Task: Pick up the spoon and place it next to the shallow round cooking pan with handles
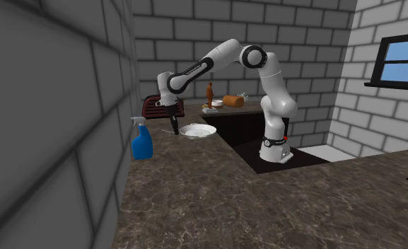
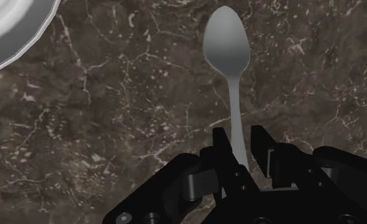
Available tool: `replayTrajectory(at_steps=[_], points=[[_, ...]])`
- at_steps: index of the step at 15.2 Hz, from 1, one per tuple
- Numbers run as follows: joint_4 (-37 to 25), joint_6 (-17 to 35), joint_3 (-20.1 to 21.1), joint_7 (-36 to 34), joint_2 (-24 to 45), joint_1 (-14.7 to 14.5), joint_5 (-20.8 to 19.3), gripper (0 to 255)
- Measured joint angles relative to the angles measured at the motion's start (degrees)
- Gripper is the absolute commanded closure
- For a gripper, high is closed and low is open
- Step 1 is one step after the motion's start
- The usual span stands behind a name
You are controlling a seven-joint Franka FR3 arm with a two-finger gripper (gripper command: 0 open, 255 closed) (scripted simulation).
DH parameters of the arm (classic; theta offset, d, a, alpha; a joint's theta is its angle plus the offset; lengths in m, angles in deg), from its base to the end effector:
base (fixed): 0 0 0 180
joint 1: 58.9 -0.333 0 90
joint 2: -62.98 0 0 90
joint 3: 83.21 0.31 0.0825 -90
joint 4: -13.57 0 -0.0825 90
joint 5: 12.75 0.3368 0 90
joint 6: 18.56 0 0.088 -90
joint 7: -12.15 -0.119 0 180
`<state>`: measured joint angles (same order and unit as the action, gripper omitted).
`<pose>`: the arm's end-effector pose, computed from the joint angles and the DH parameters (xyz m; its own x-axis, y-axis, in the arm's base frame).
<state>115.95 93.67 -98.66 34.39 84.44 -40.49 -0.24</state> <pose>0.4962 -0.2989 0.3450 0.9500 -0.2784 -0.1414 -0.2985 -0.9425 -0.1501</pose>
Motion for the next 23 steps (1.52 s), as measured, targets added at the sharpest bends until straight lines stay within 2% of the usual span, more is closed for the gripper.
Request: replayTrajectory(at_steps=[3, 5, 23], points=[[-3.8, -1.5, -0.7, 2.8, 2.8, 2.3, 0.4, 255], [-4.3, -1.0, -0.8, 3.4, 4.0, 2.8, 0.7, 255], [-1.5, 8.6, 0.6, 5.8, 11.2, 3.6, 3.3, 255]])
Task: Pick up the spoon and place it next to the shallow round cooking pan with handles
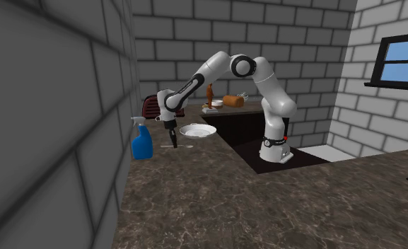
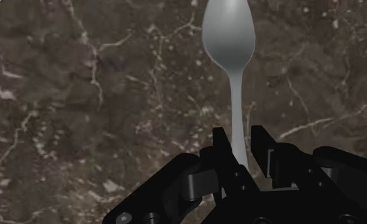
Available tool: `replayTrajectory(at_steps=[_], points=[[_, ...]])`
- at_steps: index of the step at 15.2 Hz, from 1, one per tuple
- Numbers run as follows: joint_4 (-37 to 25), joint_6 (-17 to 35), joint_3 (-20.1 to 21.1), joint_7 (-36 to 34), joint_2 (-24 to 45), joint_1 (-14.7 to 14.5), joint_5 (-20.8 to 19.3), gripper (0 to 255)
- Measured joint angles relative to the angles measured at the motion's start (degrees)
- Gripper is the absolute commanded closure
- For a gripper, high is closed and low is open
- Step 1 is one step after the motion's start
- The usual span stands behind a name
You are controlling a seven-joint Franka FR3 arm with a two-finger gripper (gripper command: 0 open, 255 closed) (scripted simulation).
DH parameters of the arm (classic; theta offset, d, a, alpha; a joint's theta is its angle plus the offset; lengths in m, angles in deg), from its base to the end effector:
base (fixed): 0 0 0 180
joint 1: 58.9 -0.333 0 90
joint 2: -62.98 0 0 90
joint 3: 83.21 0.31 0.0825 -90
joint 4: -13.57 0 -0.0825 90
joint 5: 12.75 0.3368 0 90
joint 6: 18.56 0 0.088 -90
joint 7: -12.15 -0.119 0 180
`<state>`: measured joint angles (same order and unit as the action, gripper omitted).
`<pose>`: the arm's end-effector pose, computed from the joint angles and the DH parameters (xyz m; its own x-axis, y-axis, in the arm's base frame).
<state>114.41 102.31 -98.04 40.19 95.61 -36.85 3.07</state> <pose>0.4967 -0.3376 0.2518 0.9504 -0.2767 -0.1421 -0.2971 -0.9429 -0.1504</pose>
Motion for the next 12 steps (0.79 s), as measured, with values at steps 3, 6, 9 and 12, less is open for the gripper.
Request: replayTrajectory(at_steps=[3, 6, 9, 12], points=[[0.0, 0.1, 0.0, 0.0, 0.1, 0.0, 0.0, 255], [0.0, 0.1, 0.0, 0.0, 0.1, 0.0, 0.0, 0], [0.0, 0.1, 0.0, 0.0, 0.1, 0.0, 0.0, 0], [0.0, 0.1, 0.0, 0.0, 0.1, 0.0, 0.0, 0]])
